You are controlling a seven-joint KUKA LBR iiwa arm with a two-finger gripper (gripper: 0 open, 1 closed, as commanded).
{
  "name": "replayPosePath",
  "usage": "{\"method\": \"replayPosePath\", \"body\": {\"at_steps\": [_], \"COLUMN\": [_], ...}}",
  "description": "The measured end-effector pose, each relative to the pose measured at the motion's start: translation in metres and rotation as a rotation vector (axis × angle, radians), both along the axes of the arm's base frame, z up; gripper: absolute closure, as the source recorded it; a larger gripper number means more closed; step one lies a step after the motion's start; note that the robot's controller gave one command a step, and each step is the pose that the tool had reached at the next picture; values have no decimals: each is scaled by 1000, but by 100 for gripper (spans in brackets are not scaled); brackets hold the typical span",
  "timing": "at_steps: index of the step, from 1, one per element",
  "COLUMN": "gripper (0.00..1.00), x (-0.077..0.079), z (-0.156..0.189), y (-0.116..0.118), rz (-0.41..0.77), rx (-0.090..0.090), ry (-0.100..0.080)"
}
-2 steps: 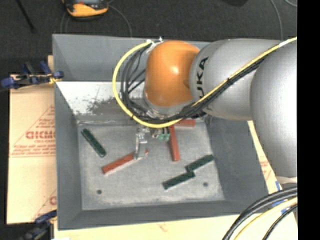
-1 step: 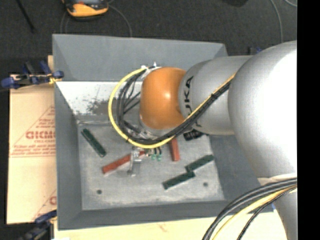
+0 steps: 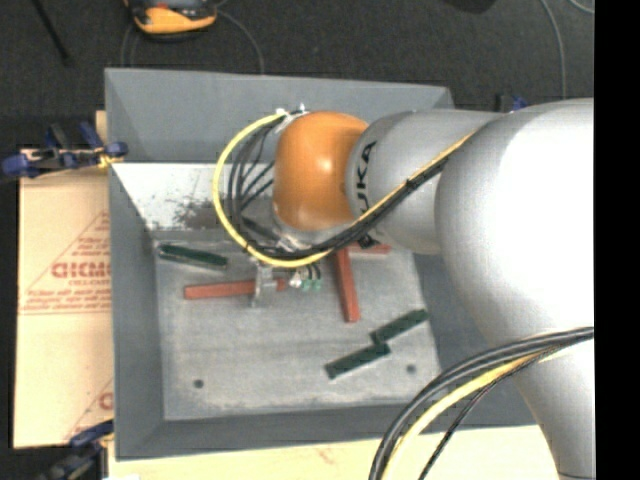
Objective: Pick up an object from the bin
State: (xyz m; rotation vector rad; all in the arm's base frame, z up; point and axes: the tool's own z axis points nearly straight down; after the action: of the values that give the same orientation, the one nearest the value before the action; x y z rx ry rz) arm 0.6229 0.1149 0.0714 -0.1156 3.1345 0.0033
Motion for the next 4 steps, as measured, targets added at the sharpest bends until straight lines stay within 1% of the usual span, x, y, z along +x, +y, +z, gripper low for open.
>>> {"method": "replayPosePath", "body": {"at_steps": [1,2,3,4], "gripper": [100,100,100,100], "x": [0,-3,-5,-5], "z": [0,38,100,123], "y": [0,-3,-23,-7], "rz": [-1,44,185,445], "rx": [0,-4,-3,-7], "ry": [0,10,4,-8]}}
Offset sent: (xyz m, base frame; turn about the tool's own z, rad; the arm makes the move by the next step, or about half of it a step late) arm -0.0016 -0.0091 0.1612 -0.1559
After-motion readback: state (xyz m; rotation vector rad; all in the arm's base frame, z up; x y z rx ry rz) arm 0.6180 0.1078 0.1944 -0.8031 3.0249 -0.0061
